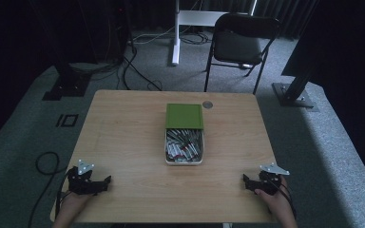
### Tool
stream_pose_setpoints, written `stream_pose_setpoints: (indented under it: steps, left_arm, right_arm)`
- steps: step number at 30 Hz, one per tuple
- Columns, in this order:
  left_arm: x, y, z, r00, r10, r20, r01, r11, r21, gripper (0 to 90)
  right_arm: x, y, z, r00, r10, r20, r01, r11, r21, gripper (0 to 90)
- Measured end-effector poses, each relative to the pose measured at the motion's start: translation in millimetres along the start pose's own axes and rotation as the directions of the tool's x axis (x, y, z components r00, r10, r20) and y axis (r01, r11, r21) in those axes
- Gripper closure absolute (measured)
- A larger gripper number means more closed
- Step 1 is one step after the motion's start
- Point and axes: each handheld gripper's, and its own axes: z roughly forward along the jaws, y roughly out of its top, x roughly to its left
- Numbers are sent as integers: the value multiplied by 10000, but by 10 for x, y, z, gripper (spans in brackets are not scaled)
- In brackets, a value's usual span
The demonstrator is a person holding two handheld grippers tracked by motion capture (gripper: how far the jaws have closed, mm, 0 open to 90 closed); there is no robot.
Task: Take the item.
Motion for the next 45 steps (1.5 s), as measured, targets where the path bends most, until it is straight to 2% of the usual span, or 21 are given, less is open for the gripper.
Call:
stream_pose_setpoints:
  steps: [6, 9, 11, 20, 31, 45]
  left_arm:
    - [0, 0, 0, 10000, -3, 3, 3, 10000, 1, 14]
    - [0, 0, 0, 10000, -3, 2, 3, 10000, 0, 14]
    - [0, 0, 0, 10000, -4, 5, 4, 10000, 4, 14]
    - [0, 1, -1, 10000, -4, 4, 4, 10000, 14, 14]
    - [-1, 1, 0, 10000, -19, 4, 19, 10000, 2, 14]
    - [-1, 1, 0, 10000, -21, 3, 21, 10000, 1, 14]
  right_arm:
    - [14, 14, 9, 9999, 111, 90, -111, 9999, 3, 119]
    - [21, 25, 11, 9997, 138, -186, -140, 9998, -103, 134]
    - [27, 47, 7, 9999, 94, -128, -95, 9999, -90, 134]
    - [75, 301, -126, 9999, -99, -122, 90, 9977, -672, 136]
    - [220, 553, -198, 9985, -382, -383, 332, 9920, -1219, 142]
    - [488, 845, -202, 9925, -912, -812, 761, 9820, -1731, 144]
